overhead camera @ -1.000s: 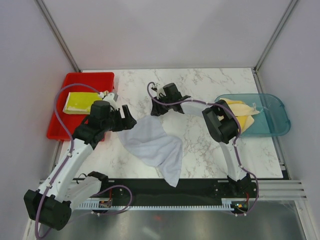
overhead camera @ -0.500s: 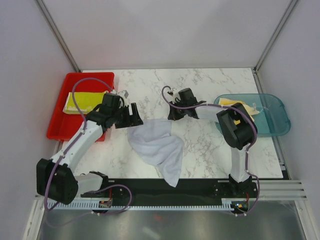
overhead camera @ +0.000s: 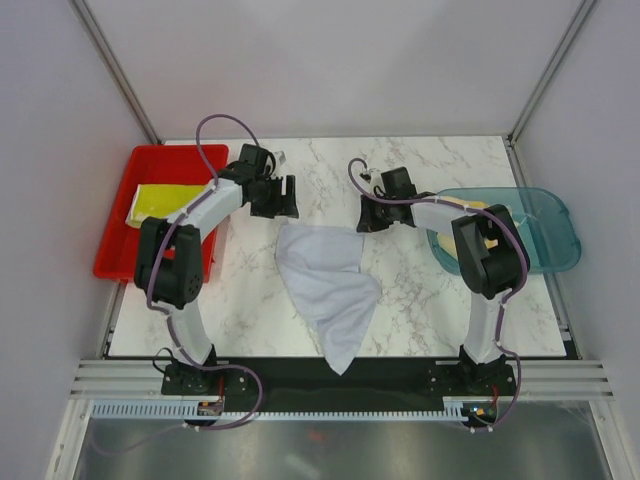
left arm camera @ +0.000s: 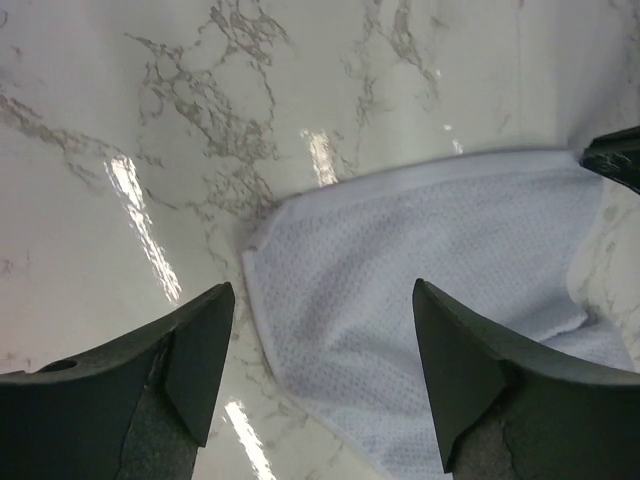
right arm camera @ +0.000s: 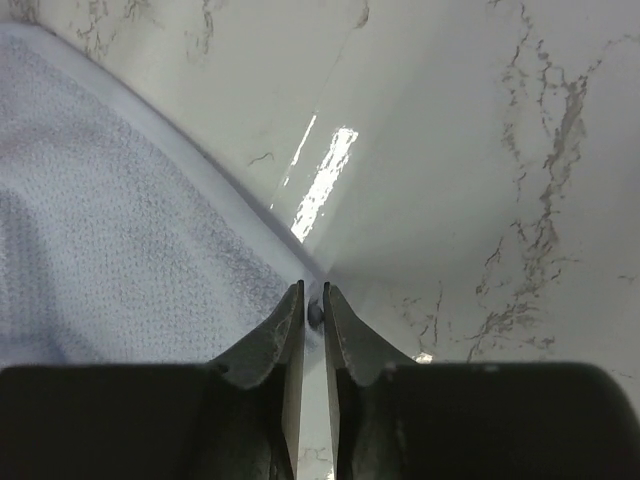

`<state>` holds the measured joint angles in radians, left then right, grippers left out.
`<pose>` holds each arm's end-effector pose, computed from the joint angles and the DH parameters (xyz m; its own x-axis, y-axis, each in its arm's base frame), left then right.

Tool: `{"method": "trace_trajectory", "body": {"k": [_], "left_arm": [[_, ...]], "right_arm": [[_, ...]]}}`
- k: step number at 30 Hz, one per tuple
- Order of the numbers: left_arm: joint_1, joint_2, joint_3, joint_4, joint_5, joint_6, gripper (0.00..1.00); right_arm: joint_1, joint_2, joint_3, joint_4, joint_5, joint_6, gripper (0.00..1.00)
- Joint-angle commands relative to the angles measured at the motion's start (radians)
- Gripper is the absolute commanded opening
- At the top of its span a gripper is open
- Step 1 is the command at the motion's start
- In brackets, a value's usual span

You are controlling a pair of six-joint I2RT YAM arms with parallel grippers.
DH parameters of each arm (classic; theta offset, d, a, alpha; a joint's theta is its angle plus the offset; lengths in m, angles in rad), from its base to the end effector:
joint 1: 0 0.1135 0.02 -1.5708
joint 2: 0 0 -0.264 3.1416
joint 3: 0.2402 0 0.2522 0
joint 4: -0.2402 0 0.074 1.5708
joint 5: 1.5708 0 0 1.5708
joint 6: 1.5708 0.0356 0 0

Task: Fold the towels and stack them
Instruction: Flatten out the crumpled towel

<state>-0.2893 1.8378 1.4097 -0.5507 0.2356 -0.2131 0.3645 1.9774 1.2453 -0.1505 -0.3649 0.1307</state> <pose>0.3791 -0.1215 0.2309 -0.8624 0.0421 -0.5044 0.2250 0.9246 -0.3073 0.3831 0.1597 0.1540 -0.7865 -0.1698 -0.5938 -0.4461 0.8211 0.3561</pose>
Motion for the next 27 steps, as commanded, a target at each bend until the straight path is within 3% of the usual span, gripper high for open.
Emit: {"method": "trace_trajectory", "body": {"k": [1,2,11,27], "left_arm": [[0.047,0.109,0.058,0.003,0.045,0.112,0.79],[0.056,0.135,0.060,0.017,0.063,0.118,0.78],[0.076,0.207,0.107,0.021,0.159,0.201,0.74],[0.075,0.215,0.074,0.018,0.199,0.212,0.66]], "right_arm": [[-0.019,0.009,0.028,-0.001,-0.068,-0.014,0.21],[-0.030,0.008,0.025,-0.004,-0.075,-0.017,0.27],[-0.052,0.040,0.019,-0.021,-0.106,-0.055,0.41],[-0.038,0.020,-0.033,0.008,-0.132,-0.029,0.41]]}}
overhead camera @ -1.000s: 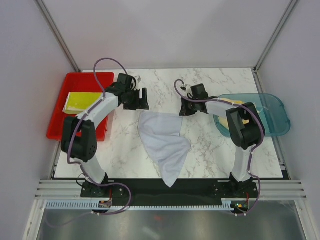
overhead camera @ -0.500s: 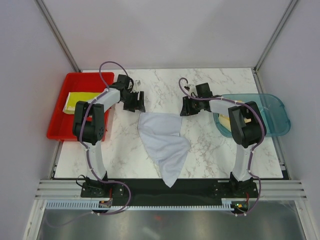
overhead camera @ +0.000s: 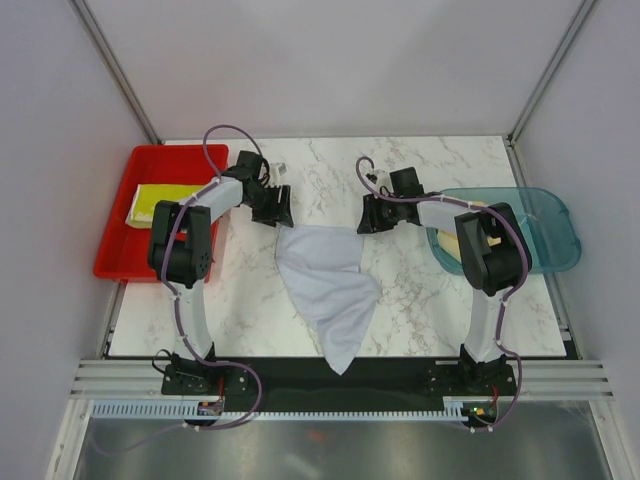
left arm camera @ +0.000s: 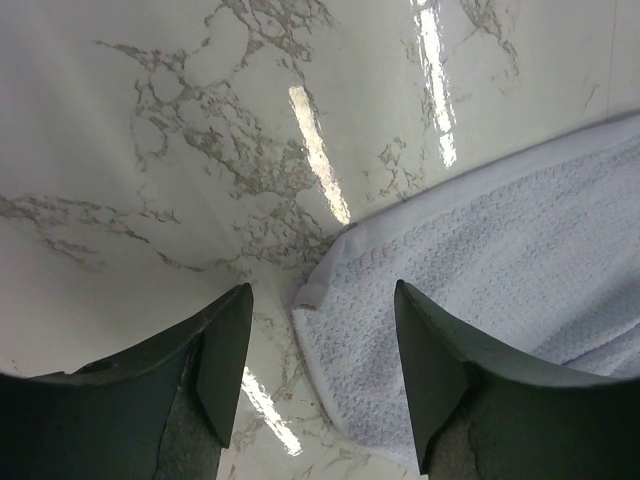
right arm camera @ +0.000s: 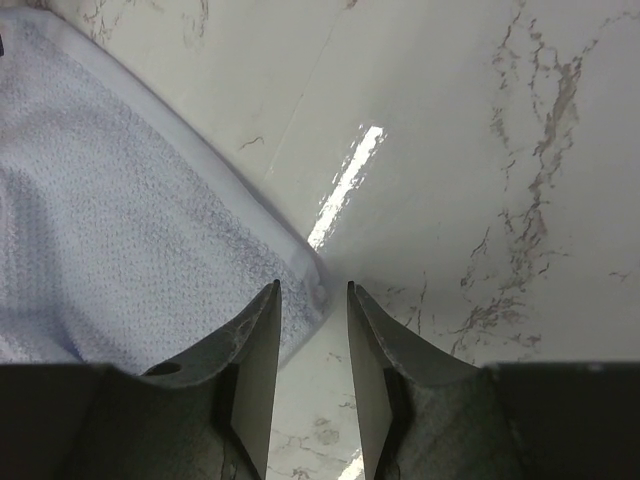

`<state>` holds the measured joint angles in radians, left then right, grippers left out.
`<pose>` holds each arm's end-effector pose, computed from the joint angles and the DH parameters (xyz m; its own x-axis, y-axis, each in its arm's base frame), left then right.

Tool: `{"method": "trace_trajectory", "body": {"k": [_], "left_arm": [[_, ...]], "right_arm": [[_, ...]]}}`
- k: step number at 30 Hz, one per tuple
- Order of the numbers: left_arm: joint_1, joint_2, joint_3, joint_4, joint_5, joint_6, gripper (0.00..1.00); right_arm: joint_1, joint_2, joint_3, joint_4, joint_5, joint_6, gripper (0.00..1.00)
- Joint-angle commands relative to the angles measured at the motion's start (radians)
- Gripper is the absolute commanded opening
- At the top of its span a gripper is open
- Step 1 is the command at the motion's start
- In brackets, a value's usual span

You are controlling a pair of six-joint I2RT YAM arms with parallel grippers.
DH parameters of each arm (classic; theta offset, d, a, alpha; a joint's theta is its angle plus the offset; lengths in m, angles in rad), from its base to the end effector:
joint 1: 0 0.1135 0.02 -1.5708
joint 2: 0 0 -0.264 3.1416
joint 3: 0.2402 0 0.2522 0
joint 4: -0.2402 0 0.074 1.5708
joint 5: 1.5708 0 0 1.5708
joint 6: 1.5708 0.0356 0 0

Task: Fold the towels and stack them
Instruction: Flatten out the crumpled towel

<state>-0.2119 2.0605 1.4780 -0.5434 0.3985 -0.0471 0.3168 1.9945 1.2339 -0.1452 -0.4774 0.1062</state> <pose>0.4152 -0.1035 0.1654 -0.8983 0.1489 -0.4134 0.3152 0.8739 -0.3701 0.3869 0.1441 0.1456 -0.8014 -0.1637 -0.5753 -0.4638 0.7774 0.4249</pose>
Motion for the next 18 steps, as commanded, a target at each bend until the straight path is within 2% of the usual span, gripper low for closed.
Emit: {"method": "trace_trajectory", "body": {"k": [1,4,13,18], "left_arm": [[-0.003,-0.008,0.001,0.011,0.040,0.046,0.65],[-0.003,0.001,-0.002,0.010,0.048,0.043,0.62],[-0.011,0.012,0.001,0.005,0.036,0.030,0.46],[-0.017,0.021,0.005,0.007,0.023,0.020,0.33]], "right_arm": [[0.010,0.003,-0.022,0.002,-0.023,-0.005,0.40],[0.015,-0.005,-0.025,0.002,-0.018,-0.003,0.39],[0.028,-0.030,-0.051,0.002,0.057,0.000,0.37],[0.045,-0.025,-0.059,0.004,0.069,-0.003,0.36]]}}
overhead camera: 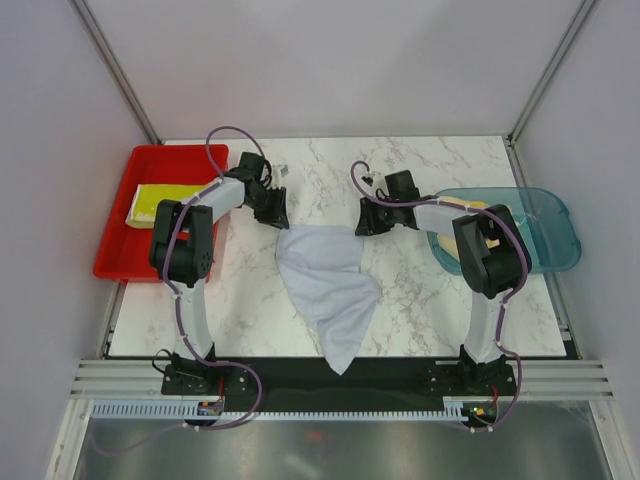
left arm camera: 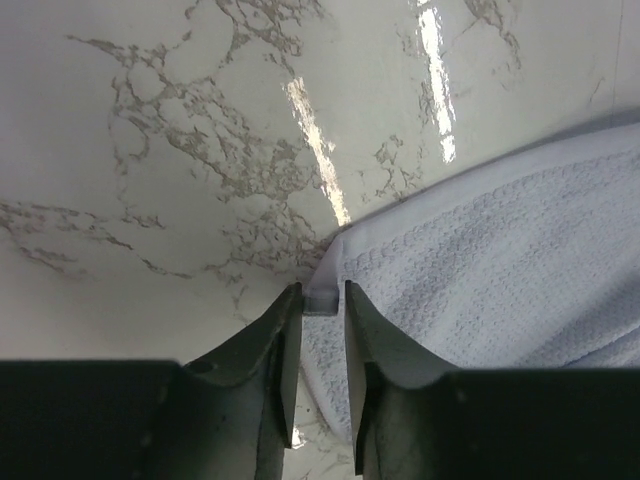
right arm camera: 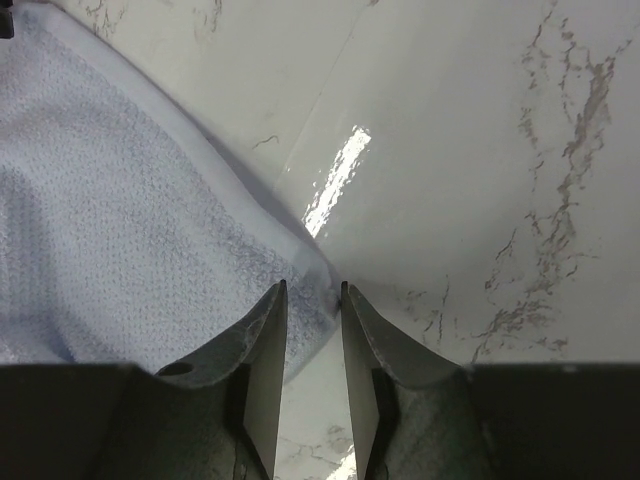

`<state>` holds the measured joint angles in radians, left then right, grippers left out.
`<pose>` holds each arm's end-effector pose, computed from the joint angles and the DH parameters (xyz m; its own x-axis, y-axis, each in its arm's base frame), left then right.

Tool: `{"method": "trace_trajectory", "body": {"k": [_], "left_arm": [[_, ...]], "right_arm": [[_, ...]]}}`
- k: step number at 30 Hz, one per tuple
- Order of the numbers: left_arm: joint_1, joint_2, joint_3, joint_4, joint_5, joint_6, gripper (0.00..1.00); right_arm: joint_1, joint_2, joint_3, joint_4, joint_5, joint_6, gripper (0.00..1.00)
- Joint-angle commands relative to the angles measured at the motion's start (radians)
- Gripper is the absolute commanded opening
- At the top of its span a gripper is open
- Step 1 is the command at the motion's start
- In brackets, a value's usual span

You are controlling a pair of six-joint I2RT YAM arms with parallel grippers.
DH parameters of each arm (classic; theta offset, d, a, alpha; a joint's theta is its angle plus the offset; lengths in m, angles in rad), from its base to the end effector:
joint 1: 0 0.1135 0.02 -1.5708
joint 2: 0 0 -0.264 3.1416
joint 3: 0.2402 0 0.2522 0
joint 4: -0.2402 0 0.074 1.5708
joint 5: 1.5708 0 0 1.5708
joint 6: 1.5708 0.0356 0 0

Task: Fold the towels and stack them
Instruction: Flatten out the crumpled towel

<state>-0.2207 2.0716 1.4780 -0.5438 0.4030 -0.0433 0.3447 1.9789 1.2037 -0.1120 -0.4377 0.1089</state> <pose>0.4148 -0.1074 0.1609 -0.9004 0.1612 -0.4042 0.3234 0.8693 -0.3738 0.3797 0.1524 0.1449 -0.7860 -0.1776 -0.5921 -0.4754 0.7860 0.3953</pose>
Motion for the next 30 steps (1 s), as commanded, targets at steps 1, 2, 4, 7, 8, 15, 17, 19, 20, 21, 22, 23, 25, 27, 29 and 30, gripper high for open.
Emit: {"method": "trace_trajectory", "body": {"k": [1,2,4,7,8,15,17,19,20,21,22,23,25,27,29,30], "left_arm": [[-0.009,0.008,0.005,0.005,0.017,0.016,0.30],[-0.012,0.008,0.004,0.005,0.016,0.016,0.25],[-0.014,0.005,0.005,0.005,0.008,0.017,0.20],[-0.017,0.005,0.005,0.007,0.011,0.013,0.04],[-0.017,0.004,0.005,0.005,0.013,0.013,0.02],[-0.023,-0.022,-0.001,0.005,0.063,-0.038,0.02],[-0.034,-0.067,-0.015,0.008,0.066,-0.059,0.02],[-0.061,-0.112,-0.053,0.013,0.068,-0.099,0.02],[-0.074,-0.164,-0.070,0.013,0.062,-0.116,0.02],[-0.101,-0.198,-0.111,0.013,0.060,-0.144,0.02],[-0.115,-0.232,-0.134,0.013,0.053,-0.164,0.02],[-0.133,-0.298,-0.157,0.015,0.036,-0.199,0.02],[-0.134,-0.346,-0.191,0.024,0.033,-0.220,0.02],[-0.132,-0.392,-0.133,0.028,-0.001,-0.221,0.02],[-0.131,-0.400,-0.050,0.028,-0.030,-0.219,0.02],[-0.123,-0.389,0.050,0.025,-0.061,-0.214,0.02]], "right_arm": [[0.017,-0.011,-0.032,-0.029,0.030,-0.005,0.36],[0.019,-0.014,-0.039,-0.031,0.031,-0.006,0.36],[0.019,-0.023,-0.047,-0.029,0.037,-0.008,0.36],[0.019,-0.025,-0.059,-0.026,0.045,-0.011,0.28],[0.019,-0.025,-0.067,-0.028,0.047,-0.009,0.24],[0.022,-0.090,-0.102,-0.032,0.112,0.038,0.00],[0.023,-0.144,-0.142,-0.037,0.136,0.070,0.00],[0.034,-0.250,-0.176,-0.041,0.149,0.110,0.00],[0.063,-0.287,-0.202,-0.055,0.193,0.117,0.00],[0.085,-0.349,-0.211,-0.096,0.226,0.126,0.00],[0.123,-0.374,-0.219,-0.126,0.255,0.142,0.00],[0.135,-0.409,-0.217,-0.158,0.325,0.165,0.00],[0.140,-0.437,-0.214,-0.192,0.352,0.210,0.00],[0.140,-0.446,-0.153,-0.192,0.422,0.206,0.00],[0.139,-0.405,0.002,-0.207,0.502,0.169,0.00],[0.136,-0.385,0.066,-0.218,0.557,0.155,0.00]]}}
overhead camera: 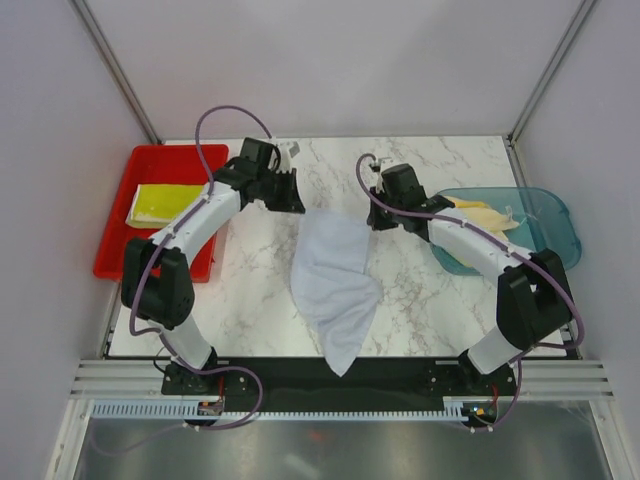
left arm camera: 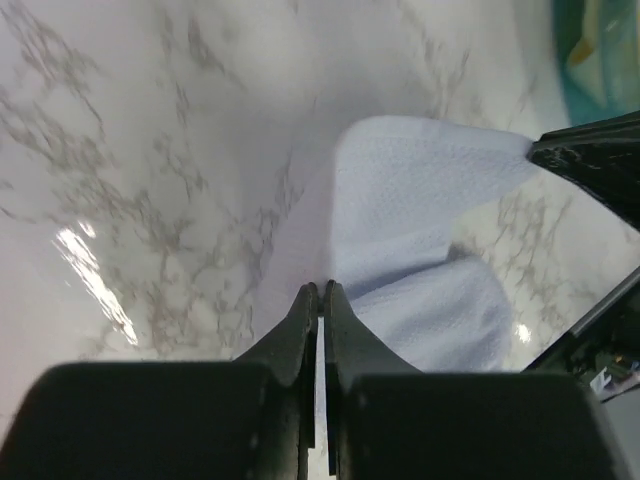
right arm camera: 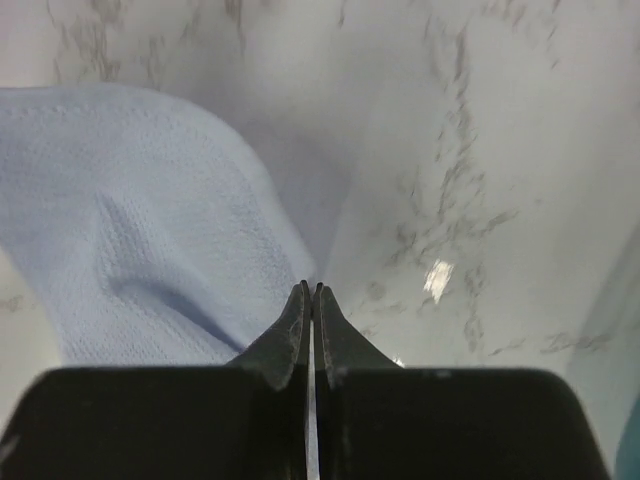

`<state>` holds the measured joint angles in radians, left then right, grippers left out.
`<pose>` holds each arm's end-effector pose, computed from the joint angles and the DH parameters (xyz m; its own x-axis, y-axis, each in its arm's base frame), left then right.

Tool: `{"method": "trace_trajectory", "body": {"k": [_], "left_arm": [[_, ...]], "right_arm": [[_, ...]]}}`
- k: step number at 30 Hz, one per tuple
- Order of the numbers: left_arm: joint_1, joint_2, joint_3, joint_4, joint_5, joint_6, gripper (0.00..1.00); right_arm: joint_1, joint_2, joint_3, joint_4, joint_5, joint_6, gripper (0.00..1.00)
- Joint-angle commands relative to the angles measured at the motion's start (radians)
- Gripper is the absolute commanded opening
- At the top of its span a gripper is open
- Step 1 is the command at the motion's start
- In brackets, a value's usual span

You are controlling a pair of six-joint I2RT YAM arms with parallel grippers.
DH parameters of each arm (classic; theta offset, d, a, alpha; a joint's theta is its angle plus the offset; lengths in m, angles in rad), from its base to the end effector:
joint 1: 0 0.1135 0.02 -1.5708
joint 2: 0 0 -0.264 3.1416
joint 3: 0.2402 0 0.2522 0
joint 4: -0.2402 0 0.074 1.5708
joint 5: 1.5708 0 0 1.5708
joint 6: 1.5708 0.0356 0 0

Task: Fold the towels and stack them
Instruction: Flatten out the crumpled towel

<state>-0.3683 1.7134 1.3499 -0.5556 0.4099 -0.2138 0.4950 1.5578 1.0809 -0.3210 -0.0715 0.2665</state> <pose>0.3424 -0.1473 0.2590 -0.8428 0.1167 -0.5255 0.3857 0.8119 -0.4383 0.2964 0.1629 0.2399 -0.7441 -0.1031 -0.6601 -0.3335 0.9134 0.2332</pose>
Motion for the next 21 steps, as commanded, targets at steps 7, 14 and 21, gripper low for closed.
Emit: {"method": "trace_trajectory", "body": {"k": [7,14,21], "left_arm": [[0.042,-0.035,0.508,-0.007,-0.073,-0.012,0.02],[0.035,-0.304,0.414,-0.024,0.102,-0.039,0.02],[-0.037,-0.607,0.218,0.058,0.357,-0.185,0.02]], "right_arm": [[-0.019,0.073,0.625,-0.064,0.266,-0.118,0.00],[-0.010,-0.329,0.471,-0.082,0.095,-0.151,0.00],[-0.010,-0.804,0.173,0.048,-0.139,-0.017,0.00]]}}
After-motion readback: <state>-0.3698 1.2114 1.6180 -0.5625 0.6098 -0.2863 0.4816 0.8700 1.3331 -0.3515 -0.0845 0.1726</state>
